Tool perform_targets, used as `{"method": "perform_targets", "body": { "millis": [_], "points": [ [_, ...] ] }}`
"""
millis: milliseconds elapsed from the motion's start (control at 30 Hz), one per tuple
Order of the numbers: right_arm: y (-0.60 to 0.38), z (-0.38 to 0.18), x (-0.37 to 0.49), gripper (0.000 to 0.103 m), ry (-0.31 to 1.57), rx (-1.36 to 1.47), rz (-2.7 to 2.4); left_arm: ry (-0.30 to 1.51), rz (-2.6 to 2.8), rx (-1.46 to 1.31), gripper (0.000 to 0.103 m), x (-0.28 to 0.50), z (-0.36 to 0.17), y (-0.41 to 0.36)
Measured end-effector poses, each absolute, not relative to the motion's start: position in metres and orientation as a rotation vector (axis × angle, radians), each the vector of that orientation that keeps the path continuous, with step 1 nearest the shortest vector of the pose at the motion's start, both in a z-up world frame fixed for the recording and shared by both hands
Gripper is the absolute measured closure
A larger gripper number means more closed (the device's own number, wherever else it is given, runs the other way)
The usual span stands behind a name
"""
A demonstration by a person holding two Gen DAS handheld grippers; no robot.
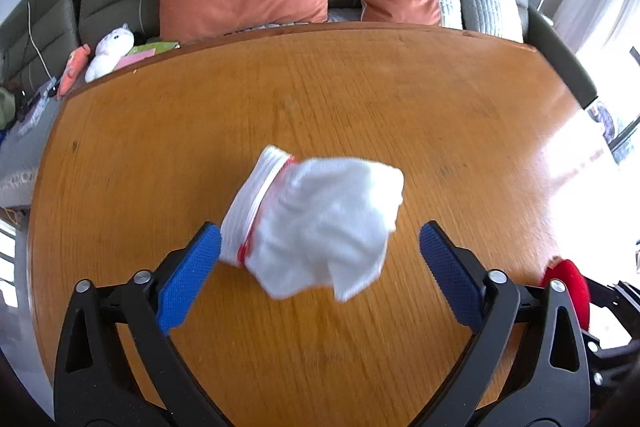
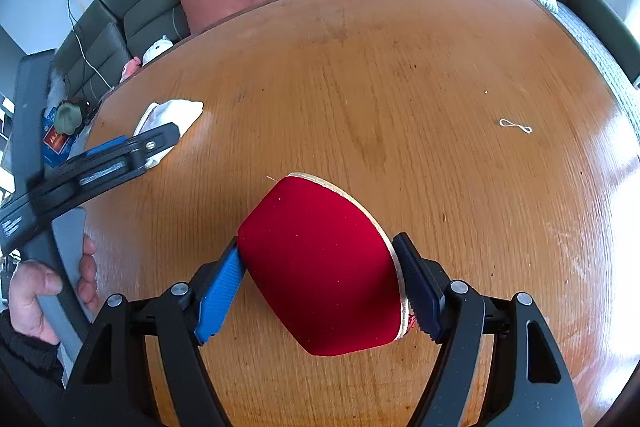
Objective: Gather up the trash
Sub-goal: 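Grasp the white tissue with the left tool while the right tool holds the red paddle, then carry the tissue and red paddle over the black bin beside the table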
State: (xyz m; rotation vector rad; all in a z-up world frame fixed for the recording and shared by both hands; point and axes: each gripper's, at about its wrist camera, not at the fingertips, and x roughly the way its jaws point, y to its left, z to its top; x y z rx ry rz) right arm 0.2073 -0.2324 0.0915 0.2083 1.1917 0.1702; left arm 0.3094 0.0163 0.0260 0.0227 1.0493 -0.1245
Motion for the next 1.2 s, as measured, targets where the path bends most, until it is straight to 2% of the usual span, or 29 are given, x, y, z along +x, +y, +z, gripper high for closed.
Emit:
{"method": "perform_targets", "body": {
  "millis": [100, 167, 233, 300, 367, 467, 1200],
  "points": [
    [-0.231, 0.092, 0.207, 0.028, 1.189, 0.2, 0.166, 1.049, -0.093, 0.087, 0.037, 0.314, 0.022, 0.013],
    [-0.23, 0.091, 0.207, 0.028, 1.189, 0.199, 0.166, 1.041, -0.091, 0.096, 0.041, 0.313, 0.023, 0.013],
    [-0.229, 0.092, 0.206, 0.028, 1.189, 0.192, 0.162, 1.034, -0.09, 0.1, 0.05, 0.312, 0.024, 0.016],
    [-0.228, 0.091, 0.205, 0.028, 1.191, 0.188, 0.156, 1.03, -0.082, 0.112, 0.068, 0.311, 0.025, 0.019],
    [-0.229, 0.091, 0.204, 0.028, 1.194, 0.19, 0.153, 1.028, -0.097, 0.087, 0.077, 0.309, 0.028, 0.026],
    [-0.229, 0.091, 0.202, 0.028, 1.201, 0.194, 0.154, 1.03, -0.122, 0.047, 0.08, 0.304, 0.029, 0.031],
    [-0.196, 0.125, 0.151, 0.028, 1.173, 0.145, 0.229, 0.983, -0.103, -0.026, 0.08, 0.176, 0.062, 0.068]
  ]
}}
